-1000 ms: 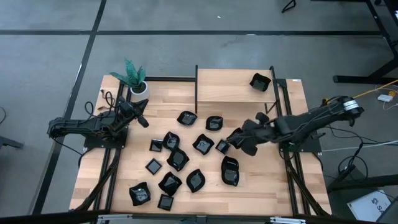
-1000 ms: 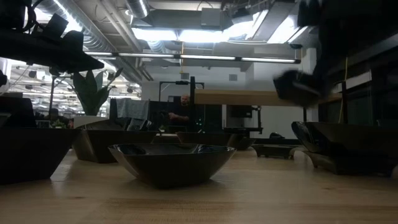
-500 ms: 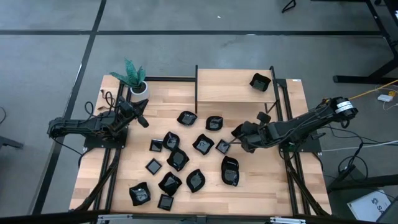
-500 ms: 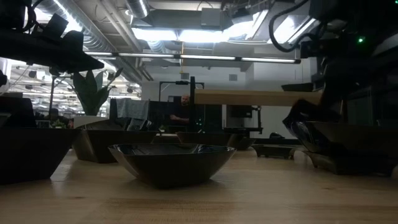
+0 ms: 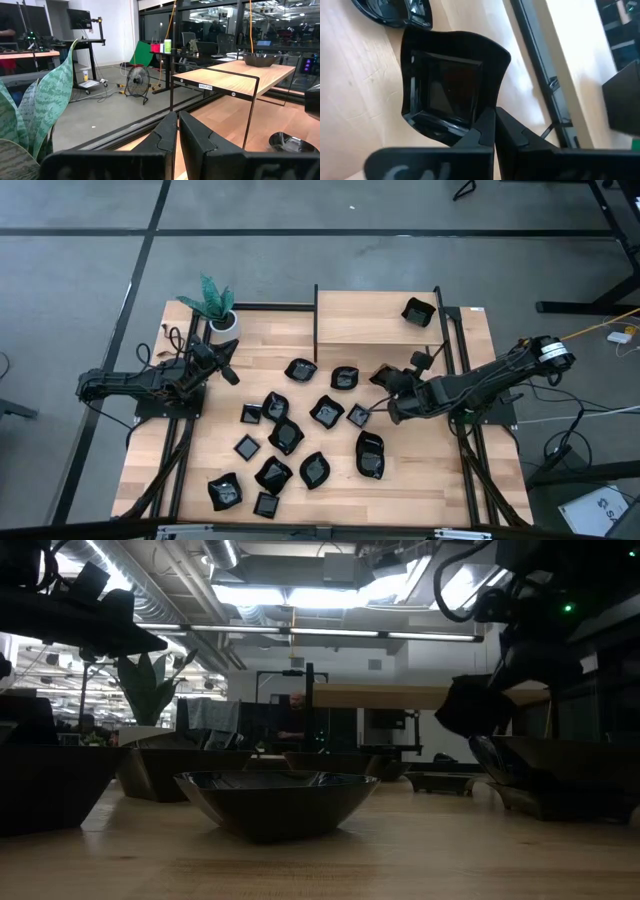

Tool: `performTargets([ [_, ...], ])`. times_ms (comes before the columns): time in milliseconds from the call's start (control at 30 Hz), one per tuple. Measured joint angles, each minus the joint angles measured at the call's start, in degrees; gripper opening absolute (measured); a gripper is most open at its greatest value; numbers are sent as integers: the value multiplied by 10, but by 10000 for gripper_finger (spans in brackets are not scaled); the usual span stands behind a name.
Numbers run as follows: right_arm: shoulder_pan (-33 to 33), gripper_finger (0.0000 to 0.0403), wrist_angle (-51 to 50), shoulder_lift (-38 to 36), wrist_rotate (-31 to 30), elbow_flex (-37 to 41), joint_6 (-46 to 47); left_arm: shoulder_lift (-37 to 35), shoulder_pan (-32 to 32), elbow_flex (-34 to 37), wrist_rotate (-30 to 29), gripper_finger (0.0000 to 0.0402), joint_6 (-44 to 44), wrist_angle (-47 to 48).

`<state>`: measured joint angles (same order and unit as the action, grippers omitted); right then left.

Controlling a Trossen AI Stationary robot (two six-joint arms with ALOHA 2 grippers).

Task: Pick & Place Mini shaped plates
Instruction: Stack the black distorted square plate on top of the black distorted square plate on the shelf

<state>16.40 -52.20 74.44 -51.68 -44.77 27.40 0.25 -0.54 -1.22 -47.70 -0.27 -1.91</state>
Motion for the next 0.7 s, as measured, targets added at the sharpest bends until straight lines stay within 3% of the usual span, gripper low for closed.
performTargets([
  [333,1,0,23,80,-15,0,-9,0,0,0,0,15,0,0],
  [700,2,0,33,85,-59,0,-9,0,0,0,0,15,0,0],
])
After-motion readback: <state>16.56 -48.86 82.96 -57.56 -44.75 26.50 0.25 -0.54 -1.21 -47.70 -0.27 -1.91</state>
